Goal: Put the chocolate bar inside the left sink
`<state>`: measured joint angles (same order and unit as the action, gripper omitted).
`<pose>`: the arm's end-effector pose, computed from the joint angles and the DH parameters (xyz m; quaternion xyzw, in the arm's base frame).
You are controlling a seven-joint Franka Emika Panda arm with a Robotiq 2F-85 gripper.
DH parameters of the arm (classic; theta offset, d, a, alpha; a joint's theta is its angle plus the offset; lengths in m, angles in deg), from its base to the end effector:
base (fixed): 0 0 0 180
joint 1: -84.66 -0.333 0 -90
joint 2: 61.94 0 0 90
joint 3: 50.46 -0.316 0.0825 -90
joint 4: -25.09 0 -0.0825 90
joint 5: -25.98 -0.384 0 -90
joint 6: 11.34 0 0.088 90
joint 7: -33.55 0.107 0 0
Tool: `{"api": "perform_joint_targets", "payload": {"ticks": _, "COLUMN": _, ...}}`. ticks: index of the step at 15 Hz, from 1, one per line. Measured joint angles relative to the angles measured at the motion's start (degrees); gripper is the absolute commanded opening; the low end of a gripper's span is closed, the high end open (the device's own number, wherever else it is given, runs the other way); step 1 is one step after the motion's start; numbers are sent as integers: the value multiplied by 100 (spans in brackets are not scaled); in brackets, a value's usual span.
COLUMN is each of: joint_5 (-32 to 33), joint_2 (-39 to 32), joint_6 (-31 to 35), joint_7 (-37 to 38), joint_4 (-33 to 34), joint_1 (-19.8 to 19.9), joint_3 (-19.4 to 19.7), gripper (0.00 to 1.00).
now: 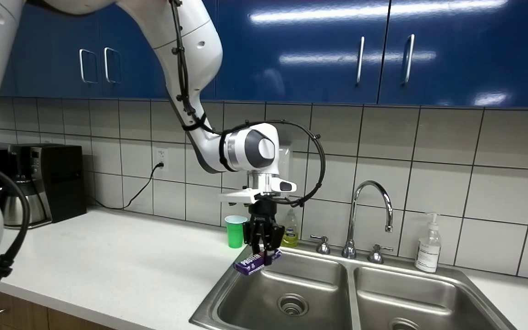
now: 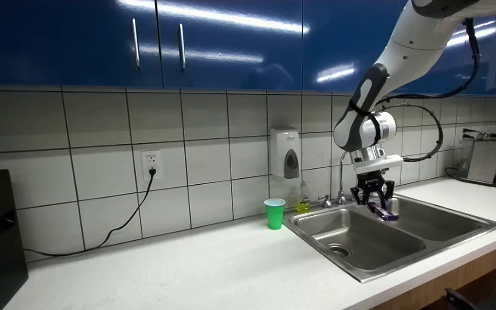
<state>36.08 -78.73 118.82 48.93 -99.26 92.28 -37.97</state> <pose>0.5076 -0.1911 0.2469 0.9617 -0.2402 -0.0973 0.0892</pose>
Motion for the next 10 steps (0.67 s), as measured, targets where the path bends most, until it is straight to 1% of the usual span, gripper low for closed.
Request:
{"api": "perform_joint_targets", "payload": {"ticks": 4, "joint_5": -60, "joint_2": -572, "joint_6": 16, "joint_7": 0, "joint_4": 535, "joint_1": 107, "joint_3": 40, "gripper": 15}}
{"api": "perform_joint_targets", "payload": {"ticks": 10, "joint_5": -404, "joint_2": -1530, "joint_6": 24, "joint_7": 0, "joint_4": 1429, "joint_1": 147, "joint_3": 39, "gripper": 15}}
